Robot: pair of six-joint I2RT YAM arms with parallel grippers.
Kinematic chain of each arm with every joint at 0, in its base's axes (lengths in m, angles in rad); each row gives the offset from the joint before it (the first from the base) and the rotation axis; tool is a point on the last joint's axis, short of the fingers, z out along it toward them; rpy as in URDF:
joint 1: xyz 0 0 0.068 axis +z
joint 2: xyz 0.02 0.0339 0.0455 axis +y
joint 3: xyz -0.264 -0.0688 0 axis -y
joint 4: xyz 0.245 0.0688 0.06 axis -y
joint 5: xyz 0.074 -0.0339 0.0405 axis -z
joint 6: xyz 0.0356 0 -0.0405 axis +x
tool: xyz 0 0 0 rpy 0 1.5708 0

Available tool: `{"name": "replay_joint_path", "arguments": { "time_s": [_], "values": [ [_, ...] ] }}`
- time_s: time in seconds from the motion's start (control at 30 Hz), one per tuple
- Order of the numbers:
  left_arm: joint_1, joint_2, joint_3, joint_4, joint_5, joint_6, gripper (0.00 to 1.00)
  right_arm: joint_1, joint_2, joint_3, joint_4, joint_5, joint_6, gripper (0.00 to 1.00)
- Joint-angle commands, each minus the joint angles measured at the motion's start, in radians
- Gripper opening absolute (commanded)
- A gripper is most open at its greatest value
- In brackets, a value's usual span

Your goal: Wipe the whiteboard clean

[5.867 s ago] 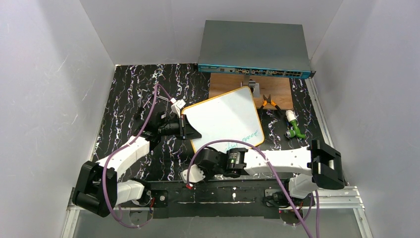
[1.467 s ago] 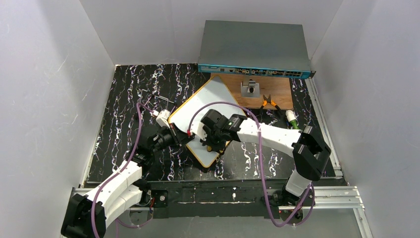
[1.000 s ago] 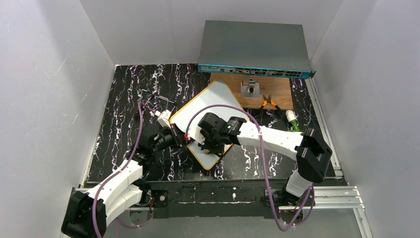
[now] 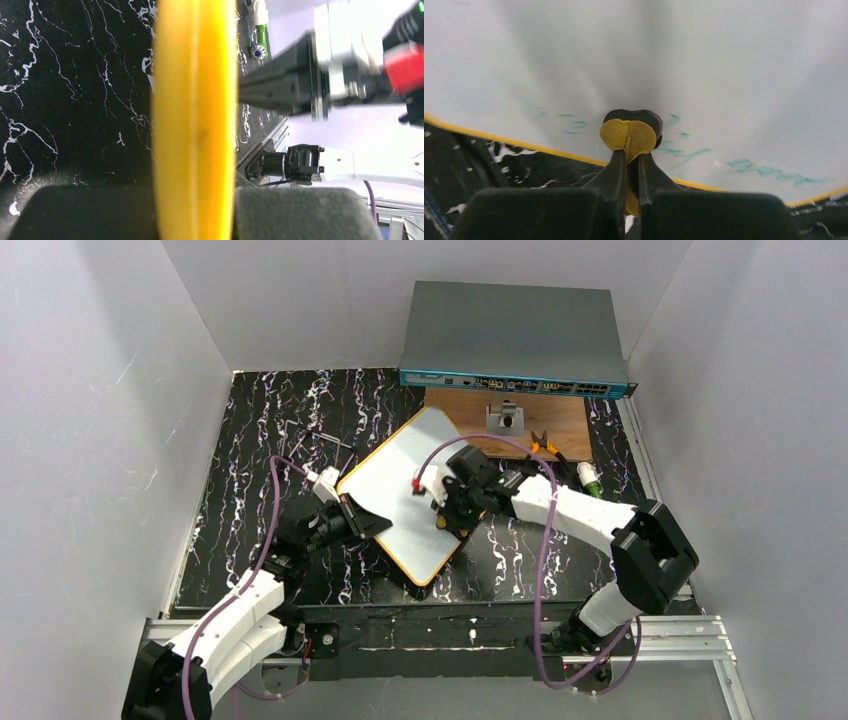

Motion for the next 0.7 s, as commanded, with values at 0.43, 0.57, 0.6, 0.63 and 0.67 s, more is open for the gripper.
{"name": "replay_joint_path", "arguments": {
  "time_s": [0.43, 0.57, 0.6, 0.63, 0.67],
  "values": [
    [-0.018, -0.031, -0.007, 0.072, 0.113, -0.052, 0.00, 0.070, 0.030, -0.027, -0.004, 0.077, -0.016, 0.01],
    [-0.018, -0.041, -0.006, 0.070, 0.118, -0.051, 0.00, -0.058, 0.017, -0.019, -0.009, 0.130, 0.009, 0.01],
    [-0.018, -0.039, -0.001, 0.068, 0.120, -0.050, 0.00, -0.070, 0.020, -0.017, -0.010, 0.137, 0.013, 0.01],
    [-0.017, -0.035, 0.003, 0.064, 0.120, -0.049, 0.00, -0.072, 0.030, -0.012, -0.018, 0.143, 0.014, 0.01],
    [-0.018, -0.032, 0.007, 0.066, 0.118, -0.048, 0.00, -0.071, 0.038, -0.007, -0.026, 0.125, 0.016, 0.01]
  ]
}}
